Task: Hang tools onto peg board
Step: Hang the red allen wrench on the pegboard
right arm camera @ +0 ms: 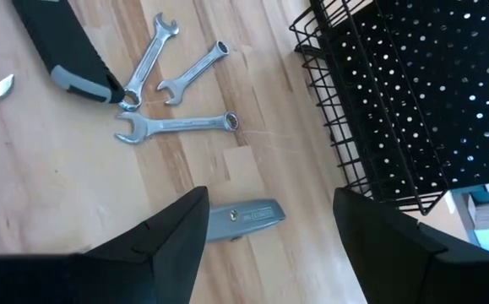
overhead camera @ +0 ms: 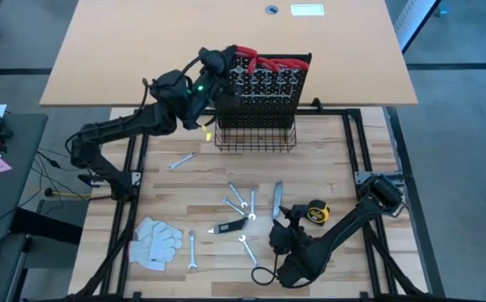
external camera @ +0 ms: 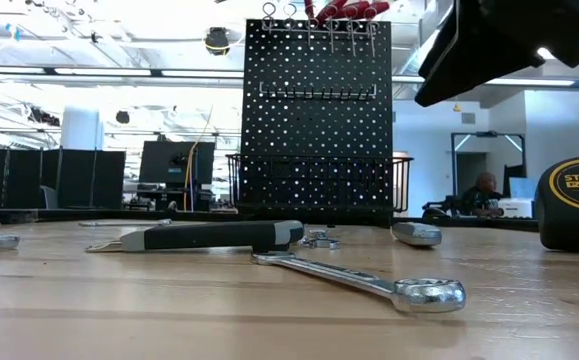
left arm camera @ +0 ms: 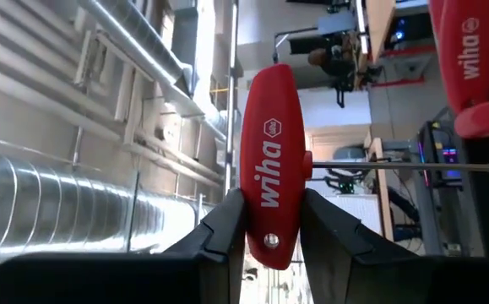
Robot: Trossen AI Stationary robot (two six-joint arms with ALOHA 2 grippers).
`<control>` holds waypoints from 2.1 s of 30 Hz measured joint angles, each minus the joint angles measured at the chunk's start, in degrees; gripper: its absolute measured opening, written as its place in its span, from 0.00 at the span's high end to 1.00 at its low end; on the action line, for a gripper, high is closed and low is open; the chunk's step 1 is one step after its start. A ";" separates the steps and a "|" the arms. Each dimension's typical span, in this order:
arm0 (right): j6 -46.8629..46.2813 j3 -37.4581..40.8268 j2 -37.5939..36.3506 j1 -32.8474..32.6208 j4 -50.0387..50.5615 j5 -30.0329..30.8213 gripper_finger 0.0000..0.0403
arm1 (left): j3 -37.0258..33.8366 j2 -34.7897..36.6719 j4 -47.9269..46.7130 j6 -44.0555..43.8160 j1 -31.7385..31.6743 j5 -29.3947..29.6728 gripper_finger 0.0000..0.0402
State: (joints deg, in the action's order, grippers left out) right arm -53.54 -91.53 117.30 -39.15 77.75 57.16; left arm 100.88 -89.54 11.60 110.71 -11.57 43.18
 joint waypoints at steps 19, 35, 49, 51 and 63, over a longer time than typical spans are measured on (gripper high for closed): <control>0.00 0.00 0.00 -0.20 -0.21 -0.02 0.34 | -0.01 -0.17 -2.57 -7.63 -4.62 -2.02 0.80; 0.02 0.00 0.00 -0.21 -0.19 -0.06 0.34 | 0.00 -0.10 -16.99 -16.42 -4.94 -2.38 0.79; 0.20 0.00 0.00 -0.21 0.01 -0.07 0.34 | 0.00 -0.07 -21.40 -18.64 -4.92 -2.32 0.70; 0.20 0.00 0.00 -0.21 0.01 -0.08 0.34 | 0.00 -0.07 -21.74 -18.29 -4.92 -2.34 0.64; 0.48 0.00 0.00 -0.25 0.03 -0.06 0.34 | 0.00 -0.07 -21.18 -16.59 -3.81 3.71 0.46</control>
State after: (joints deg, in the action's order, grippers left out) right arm -53.06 -91.53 117.30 -39.40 77.78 57.10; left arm 100.88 -89.60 -9.58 94.13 -15.39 46.89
